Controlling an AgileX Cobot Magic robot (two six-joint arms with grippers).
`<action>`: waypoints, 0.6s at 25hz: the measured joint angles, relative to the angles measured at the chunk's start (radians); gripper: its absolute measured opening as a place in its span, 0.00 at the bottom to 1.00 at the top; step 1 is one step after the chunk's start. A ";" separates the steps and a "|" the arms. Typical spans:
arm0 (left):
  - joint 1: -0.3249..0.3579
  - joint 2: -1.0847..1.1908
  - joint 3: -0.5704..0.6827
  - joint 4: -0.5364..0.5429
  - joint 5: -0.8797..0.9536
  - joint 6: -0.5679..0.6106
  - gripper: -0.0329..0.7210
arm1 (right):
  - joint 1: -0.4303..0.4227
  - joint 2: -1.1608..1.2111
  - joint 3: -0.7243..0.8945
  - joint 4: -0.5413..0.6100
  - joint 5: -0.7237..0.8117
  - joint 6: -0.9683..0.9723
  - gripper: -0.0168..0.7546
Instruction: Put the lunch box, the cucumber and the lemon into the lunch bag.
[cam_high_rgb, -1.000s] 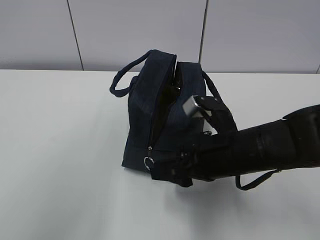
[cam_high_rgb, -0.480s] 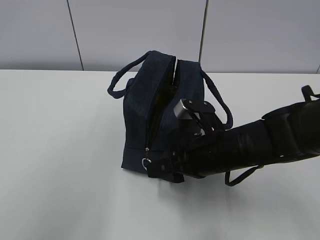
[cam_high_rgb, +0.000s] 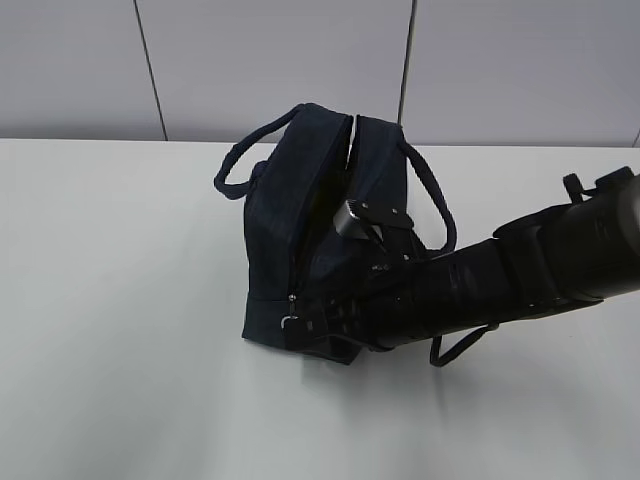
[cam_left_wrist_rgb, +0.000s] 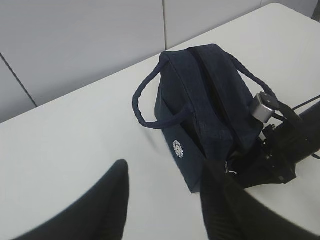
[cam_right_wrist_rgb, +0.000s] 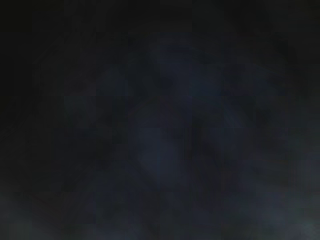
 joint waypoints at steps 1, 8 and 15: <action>0.000 0.000 0.000 0.000 0.000 0.000 0.47 | 0.000 0.002 -0.001 0.000 0.000 0.002 0.52; 0.000 0.000 0.000 0.000 0.000 0.000 0.47 | 0.002 0.016 -0.026 0.000 -0.008 0.015 0.45; 0.000 0.000 0.000 0.002 0.002 0.000 0.47 | 0.004 0.075 -0.073 0.000 0.009 0.052 0.39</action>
